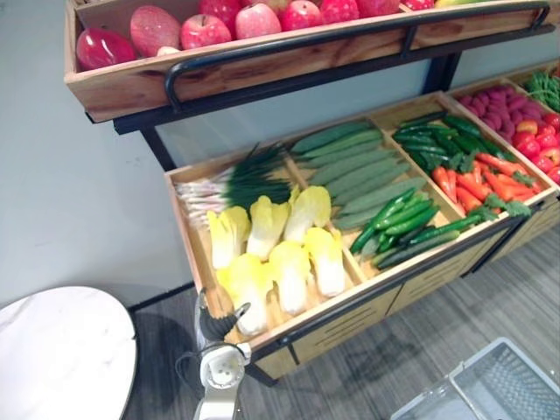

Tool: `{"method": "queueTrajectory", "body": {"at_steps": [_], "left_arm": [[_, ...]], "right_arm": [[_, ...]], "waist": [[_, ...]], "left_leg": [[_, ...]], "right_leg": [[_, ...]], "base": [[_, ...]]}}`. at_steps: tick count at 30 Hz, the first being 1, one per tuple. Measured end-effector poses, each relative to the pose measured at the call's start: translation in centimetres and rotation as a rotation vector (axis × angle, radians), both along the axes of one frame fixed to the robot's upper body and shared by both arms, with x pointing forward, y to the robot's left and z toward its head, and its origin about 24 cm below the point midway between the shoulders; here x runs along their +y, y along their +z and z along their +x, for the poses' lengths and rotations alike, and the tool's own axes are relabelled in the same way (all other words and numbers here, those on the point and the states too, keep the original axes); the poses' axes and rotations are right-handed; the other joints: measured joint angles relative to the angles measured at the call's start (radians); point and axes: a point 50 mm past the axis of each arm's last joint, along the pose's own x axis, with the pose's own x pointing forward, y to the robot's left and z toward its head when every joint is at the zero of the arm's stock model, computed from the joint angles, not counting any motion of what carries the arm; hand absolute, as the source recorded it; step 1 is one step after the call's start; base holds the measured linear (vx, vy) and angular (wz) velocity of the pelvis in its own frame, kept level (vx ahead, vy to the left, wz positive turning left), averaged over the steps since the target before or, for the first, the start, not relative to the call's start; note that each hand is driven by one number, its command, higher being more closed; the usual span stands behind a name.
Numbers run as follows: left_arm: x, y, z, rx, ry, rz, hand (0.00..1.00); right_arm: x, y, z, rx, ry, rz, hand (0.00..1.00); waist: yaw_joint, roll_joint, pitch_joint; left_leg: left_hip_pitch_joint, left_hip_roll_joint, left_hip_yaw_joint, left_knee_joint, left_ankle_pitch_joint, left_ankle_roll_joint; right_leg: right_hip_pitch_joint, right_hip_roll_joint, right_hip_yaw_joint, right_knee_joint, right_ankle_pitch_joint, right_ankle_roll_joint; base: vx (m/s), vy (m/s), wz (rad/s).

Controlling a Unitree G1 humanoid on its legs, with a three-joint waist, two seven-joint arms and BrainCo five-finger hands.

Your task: Pick vegetable in the basket

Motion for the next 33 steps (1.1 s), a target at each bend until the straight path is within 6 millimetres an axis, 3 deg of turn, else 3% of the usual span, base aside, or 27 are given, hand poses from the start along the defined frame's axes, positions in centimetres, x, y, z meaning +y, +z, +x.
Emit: {"method": "queueTrajectory", "body": {"at_steps": [12, 33], "left_arm": [[1.0, -1.5, 0.0, 0.072, 0.062, 0.042, 0.0], [0.7, -1.2, -0.3, 0.077, -0.021, 0.056, 0.0]], "right_arm": [[0.1, 0.1, 0.5, -0.001, 0.032, -0.007, 1.0], [0.5, 0.0, 0.7, -0.004, 0.067, -0.032, 1.0]], "waist": [[-0.01, 0.001, 0.0], [-0.007, 0.004, -0.001]], "left_leg": [[0.003, 0.0, 0.033, 0.0, -0.007, -0.003], [0.004, -0.009, 0.054, 0.0, -0.008, -0.003]], "right_leg": [[-0.019, 0.002, 0.033, -0.004, 0.009, 0.0], [-0.026, -0.004, 0.053, -0.018, 0.024, 0.005]], "base": [[0.0, -0.001, -0.08], [0.0, -0.002, -0.03]]}}
